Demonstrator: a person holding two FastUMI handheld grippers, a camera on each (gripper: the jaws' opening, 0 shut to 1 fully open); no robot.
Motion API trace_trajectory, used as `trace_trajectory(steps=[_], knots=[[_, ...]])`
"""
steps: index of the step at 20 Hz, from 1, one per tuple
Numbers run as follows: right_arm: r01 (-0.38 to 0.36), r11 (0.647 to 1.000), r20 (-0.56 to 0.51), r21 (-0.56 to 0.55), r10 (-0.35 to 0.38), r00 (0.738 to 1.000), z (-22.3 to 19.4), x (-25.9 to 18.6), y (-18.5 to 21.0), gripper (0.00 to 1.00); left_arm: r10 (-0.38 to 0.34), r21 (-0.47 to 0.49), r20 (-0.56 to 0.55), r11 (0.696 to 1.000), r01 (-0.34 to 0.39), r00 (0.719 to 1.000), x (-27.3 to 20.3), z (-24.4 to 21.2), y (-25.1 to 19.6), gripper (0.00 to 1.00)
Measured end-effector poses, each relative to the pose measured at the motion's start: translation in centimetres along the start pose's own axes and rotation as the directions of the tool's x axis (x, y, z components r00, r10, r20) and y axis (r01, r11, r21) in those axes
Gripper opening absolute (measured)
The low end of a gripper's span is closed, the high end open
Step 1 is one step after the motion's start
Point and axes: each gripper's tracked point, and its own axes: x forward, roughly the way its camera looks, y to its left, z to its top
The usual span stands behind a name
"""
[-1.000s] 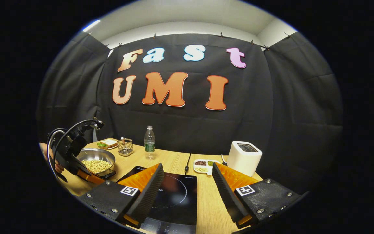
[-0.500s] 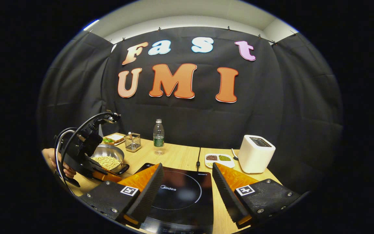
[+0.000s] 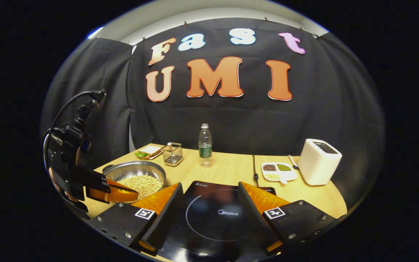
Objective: First push the handle of the pot to place it horizontally, then grasp the pot with both hands and set it on the induction cooktop.
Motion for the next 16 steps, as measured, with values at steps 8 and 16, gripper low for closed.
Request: trace_trajectory(steps=[8, 16], knots=[[-0.143, 0.988, -0.147, 0.064, 0.151, 0.978, -1.9, 4.1, 8.6, 0.93, 0.183, -0.120, 0.043, 0.977, -0.176, 0.982, -4.9, 0.8, 12.4, 0.34], [-0.100, 0.987, -0.299, 0.122, 0.133, 0.945, -4.9, 8.8, 11.1, 0.92, 0.360, -0.075, 0.152, 0.933, -0.353, 0.920, -8.8, 3.4, 22.4, 0.90]])
